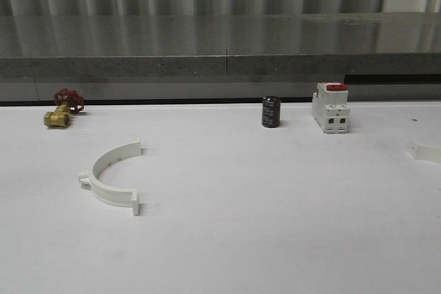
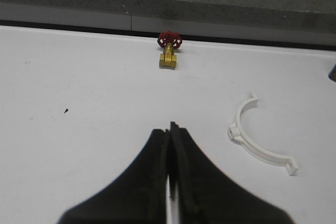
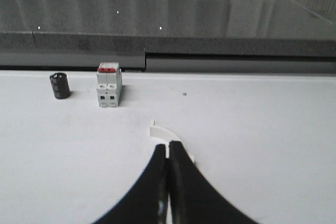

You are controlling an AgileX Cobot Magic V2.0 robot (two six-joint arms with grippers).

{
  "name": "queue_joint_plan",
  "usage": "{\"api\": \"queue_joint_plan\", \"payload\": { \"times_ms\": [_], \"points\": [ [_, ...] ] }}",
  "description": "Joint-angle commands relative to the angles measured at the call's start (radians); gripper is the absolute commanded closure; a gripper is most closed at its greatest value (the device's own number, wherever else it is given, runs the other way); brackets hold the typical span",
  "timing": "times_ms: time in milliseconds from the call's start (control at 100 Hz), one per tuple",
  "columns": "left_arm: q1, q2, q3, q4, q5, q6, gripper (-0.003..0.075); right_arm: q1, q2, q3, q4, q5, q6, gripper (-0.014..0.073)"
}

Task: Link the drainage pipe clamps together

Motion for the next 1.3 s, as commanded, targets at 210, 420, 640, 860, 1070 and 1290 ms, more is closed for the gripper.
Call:
{"api": "queue_joint_plan", "payload": {
  "times_ms": [210, 420, 640, 860, 1070, 1290],
  "points": [
    [0.002, -0.024, -0.025, -0.009, -0.068, 0.001, 0.0741, -0.006, 0.325, -0.267, 0.000, 0.128, -0.007, 0.0659],
    [0.002, -0.024, -0.025, -0.015, -0.068, 0.001, 0.0741, -0.006, 0.598, -0.411, 0.001, 0.219, -0.007, 0.0524],
    [0.002, -0.024, -0.025, -0.015, -0.068, 0.001, 0.0741, -0.006, 0.811, -0.486, 0.001, 0.210, -0.007, 0.0087],
    [0.002, -0.024, -0.025, -0.015, -0.068, 0.001, 0.0741, -0.051, 1.002, -0.558, 0.001, 0.243, 0.135, 0.0054],
    [0.002, -0.024, -0.025, -0.015, -0.068, 0.001, 0.0741, -0.113, 1.217, -0.664, 0.001, 0.347, 0.137, 0.0054],
    [0.002, -0.024, -0.025, -0.015, -0.068, 0.001, 0.0741, -0.114, 1.414, -0.753, 0.009, 0.367, 0.137, 0.0054]
  ]
}}
